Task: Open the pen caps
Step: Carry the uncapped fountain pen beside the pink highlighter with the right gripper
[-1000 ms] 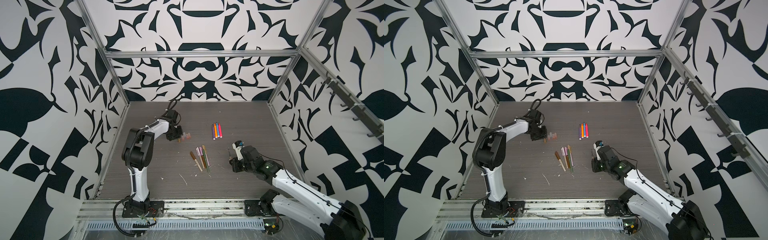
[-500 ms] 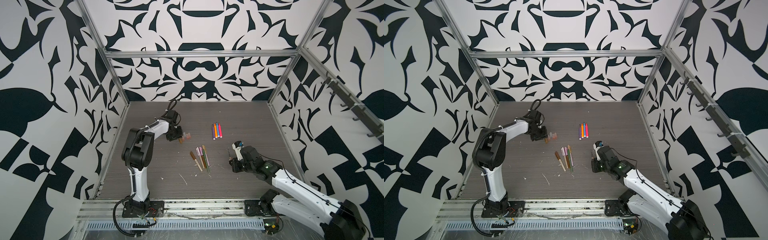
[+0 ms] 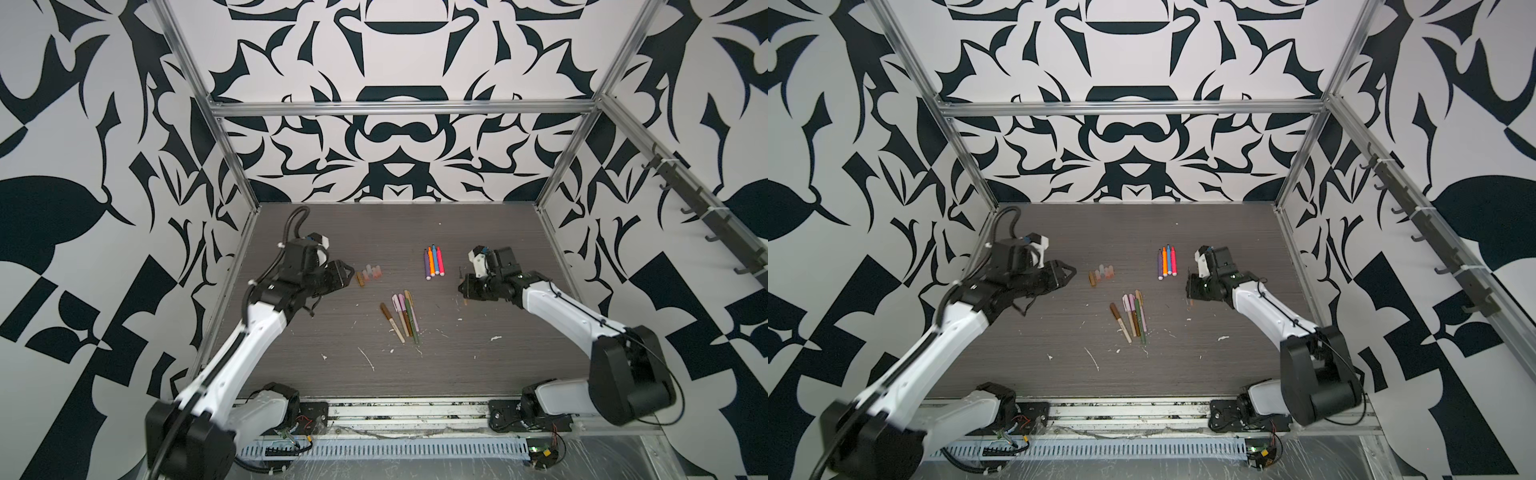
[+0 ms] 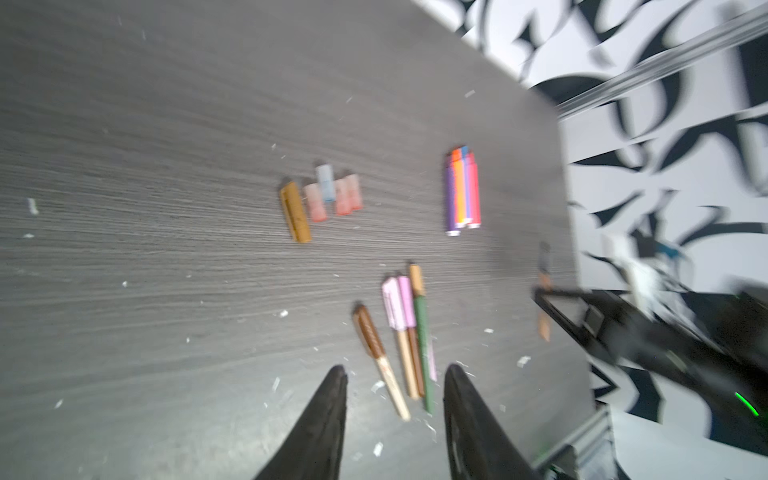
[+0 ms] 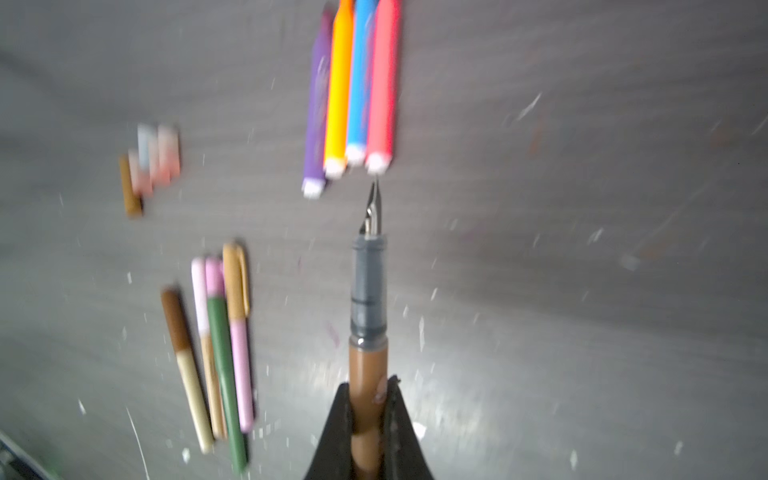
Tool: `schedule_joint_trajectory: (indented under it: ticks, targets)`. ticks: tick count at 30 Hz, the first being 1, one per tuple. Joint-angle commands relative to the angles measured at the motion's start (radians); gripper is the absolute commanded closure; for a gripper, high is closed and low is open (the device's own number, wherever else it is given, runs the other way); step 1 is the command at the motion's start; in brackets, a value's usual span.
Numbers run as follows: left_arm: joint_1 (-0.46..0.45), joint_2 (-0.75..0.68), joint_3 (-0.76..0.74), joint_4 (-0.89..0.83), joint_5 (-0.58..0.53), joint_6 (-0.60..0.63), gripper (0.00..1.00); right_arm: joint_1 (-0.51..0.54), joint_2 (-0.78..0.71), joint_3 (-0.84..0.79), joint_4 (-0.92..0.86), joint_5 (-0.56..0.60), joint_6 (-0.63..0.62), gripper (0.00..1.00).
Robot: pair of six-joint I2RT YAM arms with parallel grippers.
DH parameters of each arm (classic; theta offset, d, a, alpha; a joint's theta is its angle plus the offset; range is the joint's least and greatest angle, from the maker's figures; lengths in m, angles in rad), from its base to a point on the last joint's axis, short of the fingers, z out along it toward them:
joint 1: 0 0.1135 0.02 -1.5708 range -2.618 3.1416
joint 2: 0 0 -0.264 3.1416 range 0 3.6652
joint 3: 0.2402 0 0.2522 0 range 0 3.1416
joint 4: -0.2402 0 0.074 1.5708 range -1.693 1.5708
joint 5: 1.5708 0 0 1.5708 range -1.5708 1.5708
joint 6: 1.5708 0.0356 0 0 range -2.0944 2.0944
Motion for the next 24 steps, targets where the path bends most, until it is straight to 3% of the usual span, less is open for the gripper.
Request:
schedule_joint_trajectory:
  ticks: [1,8,12,24]
  targets:
    - [-0.003,-0.105,-0.003,-0.184,0.014,-0.016,0.58,-0.045,0.115,0.113,0.067,-0.091,0.002,1.00]
    - [-0.003,-0.256,0.034,-0.348,-0.018,0.064,0.59,-0.074,0.314,0.260,0.148,-0.120,-0.031,1.00]
    - [-0.003,-0.318,-0.008,-0.347,-0.040,0.093,0.59,-0.099,0.415,0.316,0.182,-0.211,-0.003,1.00]
    - [-0.002,-0.375,-0.045,-0.316,-0.045,0.090,0.56,-0.114,0.583,0.421,0.128,-0.268,-0.008,0.99]
